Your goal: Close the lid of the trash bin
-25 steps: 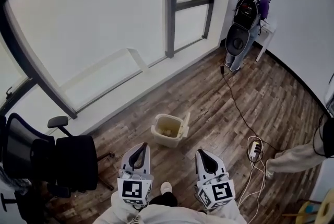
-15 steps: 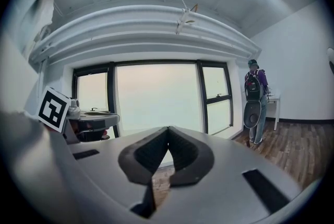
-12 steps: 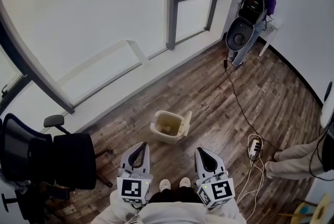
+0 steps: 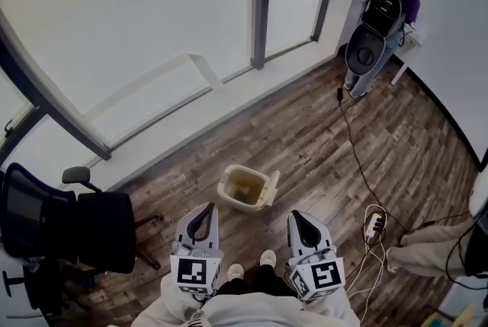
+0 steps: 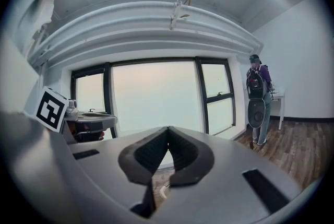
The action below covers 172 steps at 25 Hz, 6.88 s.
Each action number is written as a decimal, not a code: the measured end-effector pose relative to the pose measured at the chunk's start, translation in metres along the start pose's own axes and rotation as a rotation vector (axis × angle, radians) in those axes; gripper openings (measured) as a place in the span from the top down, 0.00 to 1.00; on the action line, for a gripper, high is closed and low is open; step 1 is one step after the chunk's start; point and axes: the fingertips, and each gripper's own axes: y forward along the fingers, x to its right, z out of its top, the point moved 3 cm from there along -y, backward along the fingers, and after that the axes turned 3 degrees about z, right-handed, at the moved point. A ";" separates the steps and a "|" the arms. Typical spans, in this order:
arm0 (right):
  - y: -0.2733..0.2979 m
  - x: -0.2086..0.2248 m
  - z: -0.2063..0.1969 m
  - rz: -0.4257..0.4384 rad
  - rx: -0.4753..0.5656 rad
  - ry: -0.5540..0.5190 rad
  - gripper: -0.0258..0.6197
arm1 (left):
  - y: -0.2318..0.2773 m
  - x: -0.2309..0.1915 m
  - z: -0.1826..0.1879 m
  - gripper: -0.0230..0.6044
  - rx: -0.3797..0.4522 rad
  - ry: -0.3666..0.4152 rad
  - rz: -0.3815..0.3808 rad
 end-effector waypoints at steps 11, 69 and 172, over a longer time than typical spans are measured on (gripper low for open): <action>0.036 0.084 -0.012 0.052 -0.017 0.040 0.92 | 0.065 0.039 -0.006 0.95 -0.035 0.021 0.058; 0.214 0.168 -0.430 0.042 -0.364 0.138 0.92 | 0.247 0.007 -0.404 0.95 -0.333 -0.080 0.012; 0.398 0.068 -0.624 0.307 -0.748 -0.122 0.92 | 0.241 -0.082 -0.503 0.95 -0.402 -0.201 0.139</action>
